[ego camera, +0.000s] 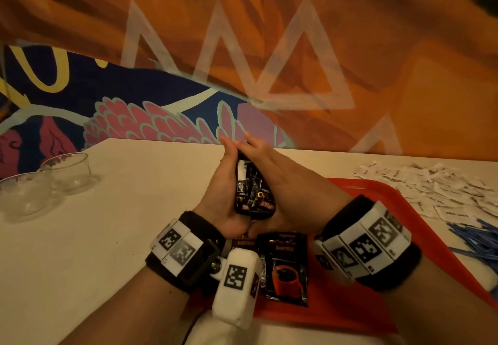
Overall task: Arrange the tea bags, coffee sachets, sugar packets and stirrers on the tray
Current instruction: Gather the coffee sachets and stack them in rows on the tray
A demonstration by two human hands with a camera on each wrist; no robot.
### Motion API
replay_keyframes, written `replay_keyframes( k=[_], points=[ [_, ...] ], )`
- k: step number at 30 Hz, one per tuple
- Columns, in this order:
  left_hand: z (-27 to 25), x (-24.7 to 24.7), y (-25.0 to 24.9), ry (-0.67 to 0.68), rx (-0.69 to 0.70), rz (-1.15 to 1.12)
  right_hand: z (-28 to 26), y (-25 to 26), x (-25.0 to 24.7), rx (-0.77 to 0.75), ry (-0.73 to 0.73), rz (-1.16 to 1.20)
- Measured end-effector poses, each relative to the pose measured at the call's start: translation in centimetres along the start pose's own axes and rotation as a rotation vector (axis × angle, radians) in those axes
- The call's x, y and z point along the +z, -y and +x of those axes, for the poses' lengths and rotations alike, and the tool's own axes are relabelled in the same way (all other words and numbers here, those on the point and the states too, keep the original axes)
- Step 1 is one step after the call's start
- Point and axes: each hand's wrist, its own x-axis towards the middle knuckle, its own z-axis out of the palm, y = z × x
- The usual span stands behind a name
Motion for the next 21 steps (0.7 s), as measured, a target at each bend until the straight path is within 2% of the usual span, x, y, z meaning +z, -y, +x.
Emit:
replay_keyframes(
  k=[4,8,13,17,21],
  points=[
    [-0.4,-0.8,-0.5,0.061,0.008,-0.015,0.2,0.5,0.3,-0.02,-0.046,0.014],
    [-0.8,-1.4,-0.4,0.208,-0.051,0.084,0.2,0.0,-0.1,-0.007,-0.07,0.046],
    [-0.7,-1.1,-0.2,0.092,0.038,0.145,-0.1,0.5,-0.6,0.076,-0.044,0.101],
    [-0.8,-0.7,-0.1,0.135,0.046,0.15,0.1,0.6,-0.6,0.086,-0.128,0.213],
    [-0.9,-0.4,-0.2,0.129,-0.006,0.027,0.1,0.6,-0.4,0.009,-0.153,0.095]
  ],
)
